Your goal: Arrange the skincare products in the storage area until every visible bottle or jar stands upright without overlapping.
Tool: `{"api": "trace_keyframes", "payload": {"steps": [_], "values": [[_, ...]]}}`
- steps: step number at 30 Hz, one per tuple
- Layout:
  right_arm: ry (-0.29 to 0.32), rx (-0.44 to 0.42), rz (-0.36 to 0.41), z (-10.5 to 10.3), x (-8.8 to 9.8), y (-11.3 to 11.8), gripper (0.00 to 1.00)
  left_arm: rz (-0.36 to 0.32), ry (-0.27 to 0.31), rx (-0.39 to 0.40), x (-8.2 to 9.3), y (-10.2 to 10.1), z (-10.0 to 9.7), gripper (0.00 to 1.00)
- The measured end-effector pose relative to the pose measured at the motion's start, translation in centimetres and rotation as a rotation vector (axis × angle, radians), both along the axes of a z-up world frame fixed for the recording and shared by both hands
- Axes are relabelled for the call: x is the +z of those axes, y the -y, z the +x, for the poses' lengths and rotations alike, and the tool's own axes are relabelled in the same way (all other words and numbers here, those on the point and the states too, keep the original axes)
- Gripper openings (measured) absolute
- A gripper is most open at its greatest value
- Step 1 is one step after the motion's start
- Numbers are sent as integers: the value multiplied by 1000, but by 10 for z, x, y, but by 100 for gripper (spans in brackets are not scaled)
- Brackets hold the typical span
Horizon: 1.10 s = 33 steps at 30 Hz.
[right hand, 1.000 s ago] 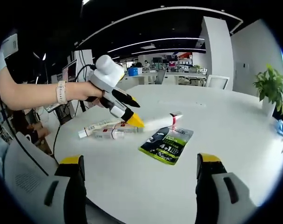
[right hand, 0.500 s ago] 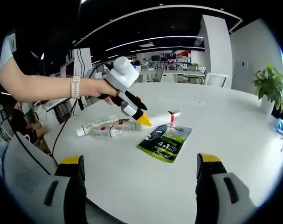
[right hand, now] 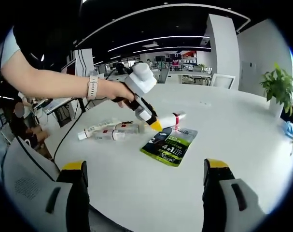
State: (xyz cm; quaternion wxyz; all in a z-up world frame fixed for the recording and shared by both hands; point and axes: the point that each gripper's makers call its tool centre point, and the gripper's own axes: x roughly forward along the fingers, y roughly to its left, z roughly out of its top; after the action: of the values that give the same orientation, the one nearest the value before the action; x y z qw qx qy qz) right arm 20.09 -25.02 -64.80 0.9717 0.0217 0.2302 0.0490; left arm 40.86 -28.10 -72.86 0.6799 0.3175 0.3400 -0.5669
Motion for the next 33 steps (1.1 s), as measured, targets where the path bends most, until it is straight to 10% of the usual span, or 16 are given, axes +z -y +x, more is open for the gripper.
{"api": "trace_keyframes", "payload": {"steps": [17, 33], "values": [[-7, -22, 11, -1, -2, 5, 100, 79, -62, -21, -13, 8, 7, 42], [-30, -4, -7, -1, -6, 2, 100, 6, -61, 37, -18, 32, 21, 30]]}}
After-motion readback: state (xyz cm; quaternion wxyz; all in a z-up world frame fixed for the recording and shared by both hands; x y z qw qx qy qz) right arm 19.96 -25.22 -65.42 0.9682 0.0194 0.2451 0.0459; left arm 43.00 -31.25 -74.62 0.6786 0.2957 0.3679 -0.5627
